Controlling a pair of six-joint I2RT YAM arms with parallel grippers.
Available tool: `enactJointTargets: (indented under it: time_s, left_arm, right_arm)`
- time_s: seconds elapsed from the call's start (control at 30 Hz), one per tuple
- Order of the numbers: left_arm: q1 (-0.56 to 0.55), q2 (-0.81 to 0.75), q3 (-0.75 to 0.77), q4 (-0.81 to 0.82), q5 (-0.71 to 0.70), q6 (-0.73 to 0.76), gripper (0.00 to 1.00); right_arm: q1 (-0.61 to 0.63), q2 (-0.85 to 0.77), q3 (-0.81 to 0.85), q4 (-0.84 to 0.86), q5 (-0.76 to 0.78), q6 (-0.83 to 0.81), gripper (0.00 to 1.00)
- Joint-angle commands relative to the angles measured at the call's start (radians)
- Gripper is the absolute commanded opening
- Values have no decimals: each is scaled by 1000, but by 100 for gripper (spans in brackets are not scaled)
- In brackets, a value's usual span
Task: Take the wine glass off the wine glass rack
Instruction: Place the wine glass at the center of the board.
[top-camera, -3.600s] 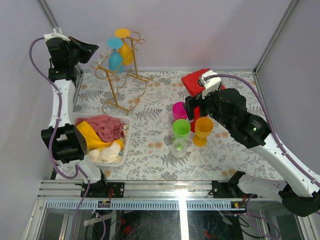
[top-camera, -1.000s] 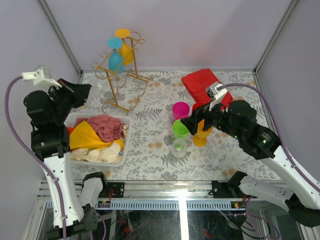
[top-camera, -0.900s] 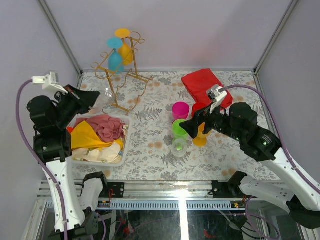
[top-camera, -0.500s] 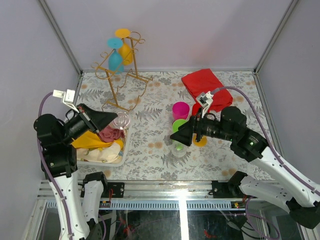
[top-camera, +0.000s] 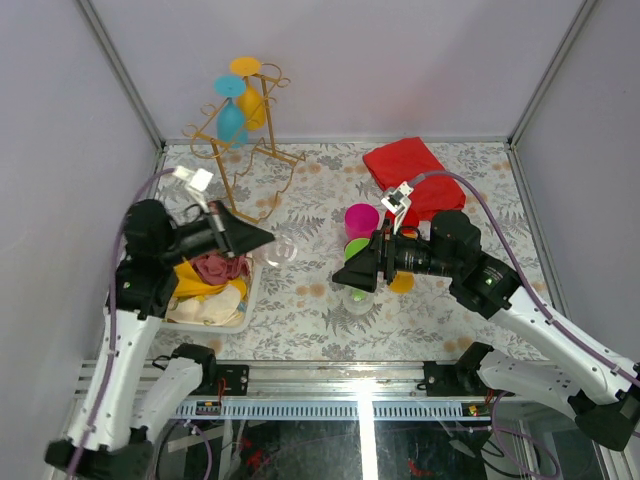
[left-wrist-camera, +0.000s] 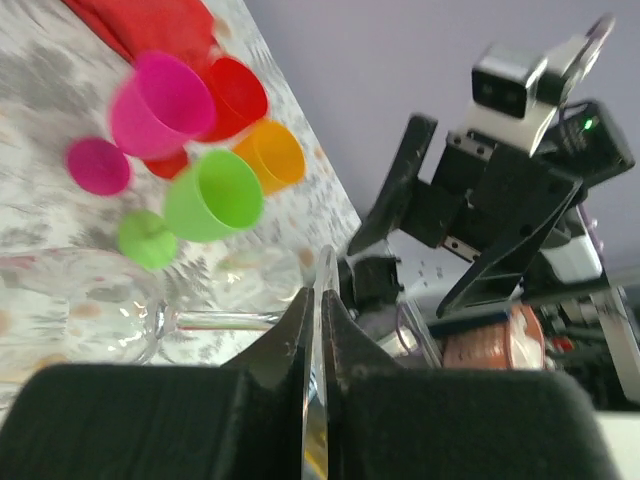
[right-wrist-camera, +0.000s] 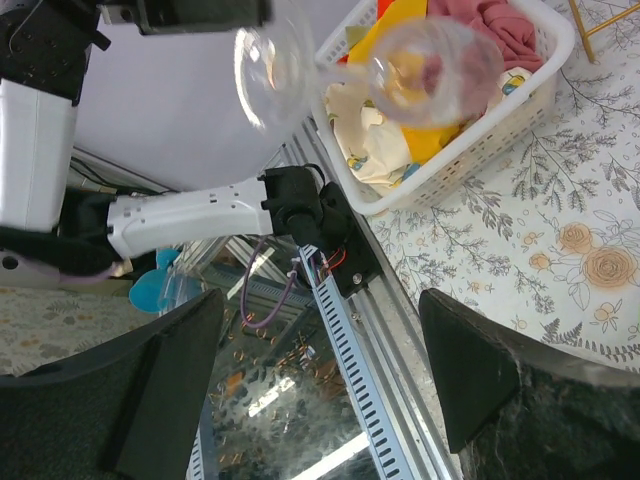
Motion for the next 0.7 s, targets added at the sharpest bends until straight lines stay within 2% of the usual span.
enactJointTargets:
  time_s: [0.0,0.13,0.27,0.4,0.53,0.67]
  left_arm:
    - [-359,73,56,98,-350,0,0]
    - [-568,144,85,111,-539,13,0]
    - [-675,119,18,240,-604,-16,0]
    - [-708,64,-36,286,-644,-38,0]
    - [-723,32,-79,308,-626,-44,0]
    - [-731,-3,-127,339,-621,-55,0]
  right_arm:
    - [-1,-4,27,37,5,-10,85]
    - [-1,-11,38,37,-7,-16,85]
    - [-1,-12,34,25,-9,-21,82]
    - [-1,-7,9,68,-59,7,69]
    - [-1,5,-16,169,-106,68,58]
    - [-1,30,-9,218,-109,87,52]
